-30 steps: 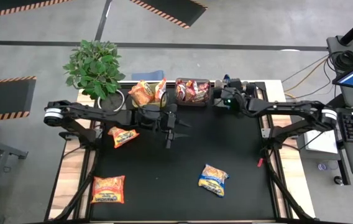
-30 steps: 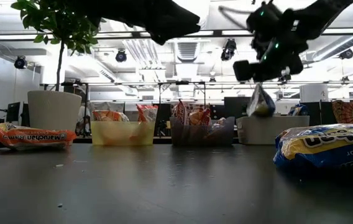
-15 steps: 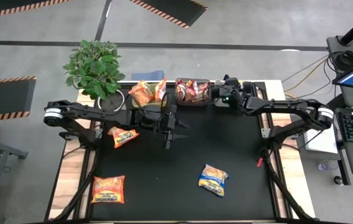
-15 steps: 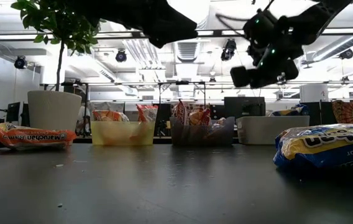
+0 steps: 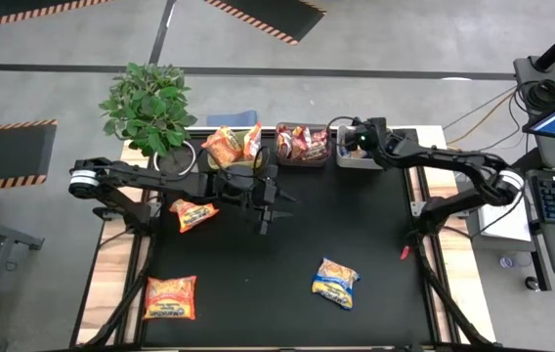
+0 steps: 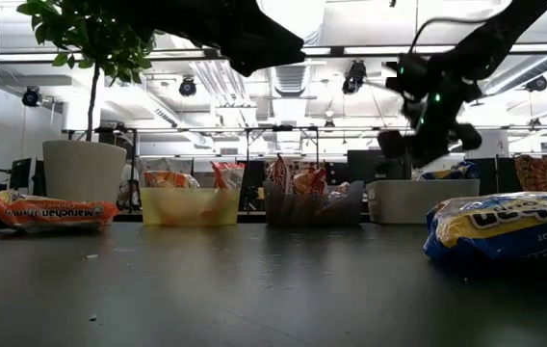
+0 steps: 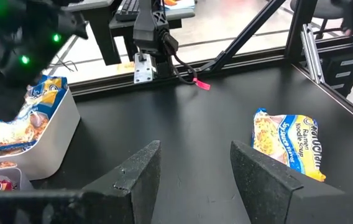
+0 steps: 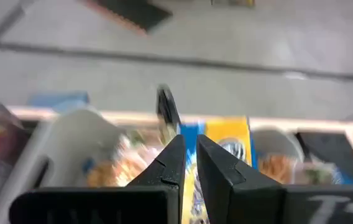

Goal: Sort Maruchan noodles
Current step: Put the top blue noodle pack into the white bin, then put the top orange noodle pack into the yellow bin

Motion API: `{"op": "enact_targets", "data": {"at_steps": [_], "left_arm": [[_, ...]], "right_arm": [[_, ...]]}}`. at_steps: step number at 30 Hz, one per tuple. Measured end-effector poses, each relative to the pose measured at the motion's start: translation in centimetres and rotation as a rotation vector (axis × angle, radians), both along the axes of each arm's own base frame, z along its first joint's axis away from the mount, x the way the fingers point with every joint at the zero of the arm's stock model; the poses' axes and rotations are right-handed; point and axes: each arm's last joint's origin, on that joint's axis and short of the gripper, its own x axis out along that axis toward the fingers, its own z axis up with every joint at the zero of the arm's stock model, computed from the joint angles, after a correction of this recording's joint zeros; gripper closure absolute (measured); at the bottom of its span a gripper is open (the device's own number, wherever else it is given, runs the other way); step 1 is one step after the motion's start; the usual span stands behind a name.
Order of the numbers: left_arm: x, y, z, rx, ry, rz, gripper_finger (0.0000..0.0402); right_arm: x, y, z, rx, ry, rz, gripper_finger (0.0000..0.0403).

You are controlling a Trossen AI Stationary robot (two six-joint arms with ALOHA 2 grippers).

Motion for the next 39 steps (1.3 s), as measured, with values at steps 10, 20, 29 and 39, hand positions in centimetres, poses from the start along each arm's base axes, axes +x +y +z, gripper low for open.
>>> {"op": "enact_targets", "data": {"at_steps": [10,20,29,39], "left_arm": [[0.0,0.0,0.0,0.0,0.0,0.0,0.0226],[0.0,0.0,-0.1,0.0,0.008,0.0,0.0226],[-0.2,0.1,-0.6,-0.009,0.063,0.029,0.0226],[-1.5,0.7,-2.5,0.048,0.358,0.255,0.0226]], "right_arm": [[0.1,-2.0,-4.9,0.149,0.121,-0.044,0.0376],[0.0,-1.5,-2.4,0.121,0.092,-0.005,0.0376],[0.4,2.9,4.6,-0.034,-0.063,0.161,0.0376],[2.3,10.3,5.8,-0.044,-0.136,0.537,0.0376]]}}
